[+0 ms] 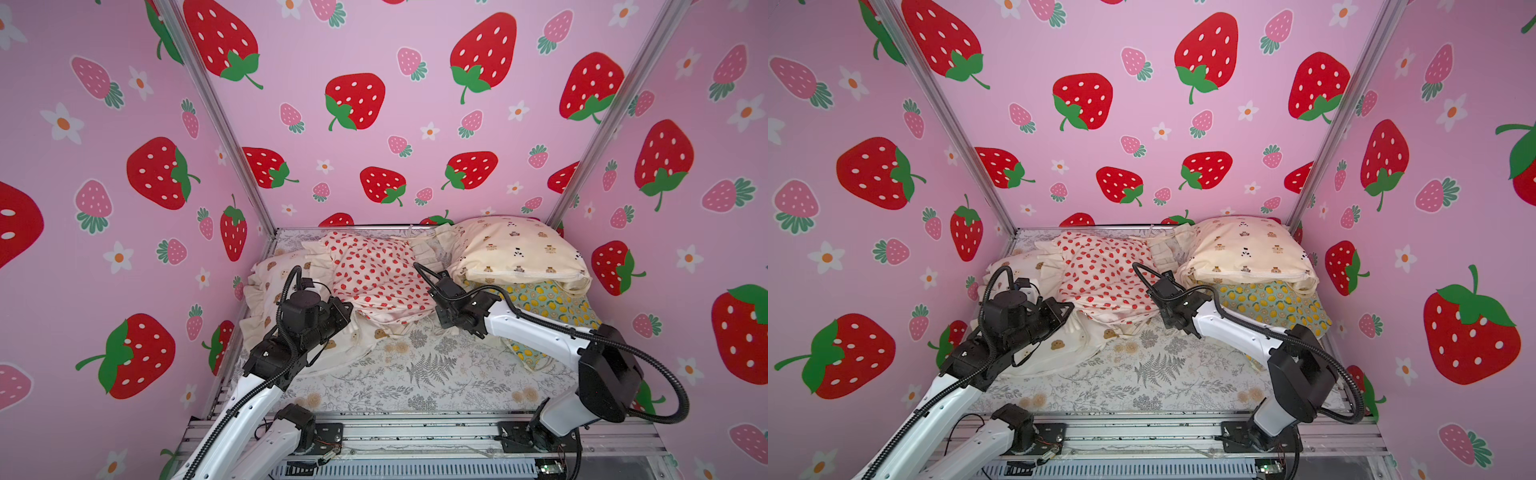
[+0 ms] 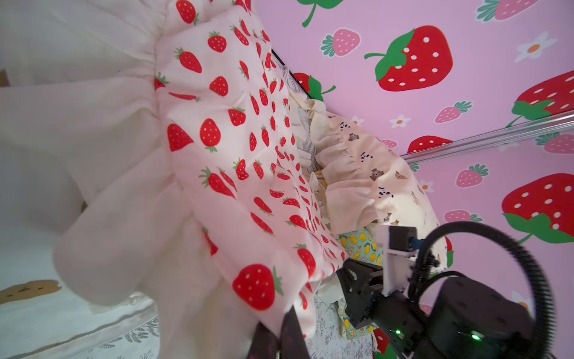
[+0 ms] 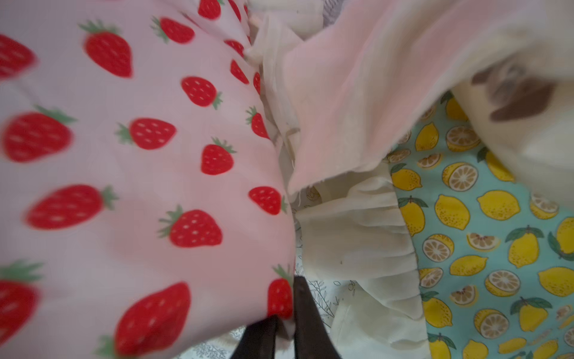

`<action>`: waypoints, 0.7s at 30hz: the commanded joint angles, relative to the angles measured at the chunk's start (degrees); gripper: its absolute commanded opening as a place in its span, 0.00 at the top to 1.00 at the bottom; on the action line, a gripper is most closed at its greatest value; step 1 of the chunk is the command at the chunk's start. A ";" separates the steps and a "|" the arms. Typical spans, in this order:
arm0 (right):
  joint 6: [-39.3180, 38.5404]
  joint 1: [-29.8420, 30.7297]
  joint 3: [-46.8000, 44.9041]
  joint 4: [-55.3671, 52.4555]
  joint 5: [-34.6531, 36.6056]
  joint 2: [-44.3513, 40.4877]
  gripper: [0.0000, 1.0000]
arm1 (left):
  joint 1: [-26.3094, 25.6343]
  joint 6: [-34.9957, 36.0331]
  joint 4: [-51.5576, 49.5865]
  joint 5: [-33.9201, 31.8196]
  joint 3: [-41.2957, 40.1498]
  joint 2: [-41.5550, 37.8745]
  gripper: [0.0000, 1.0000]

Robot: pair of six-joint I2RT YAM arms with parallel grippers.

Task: Zip up pillowcases
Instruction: Adjust the pillowcase at the center of the board.

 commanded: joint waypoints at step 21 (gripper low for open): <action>9.97 11.01 -2.37 3.13 -18.27 -19.35 0.42 | 0.54 -10.06 -4.73 5.06 5.04 1.32 1.00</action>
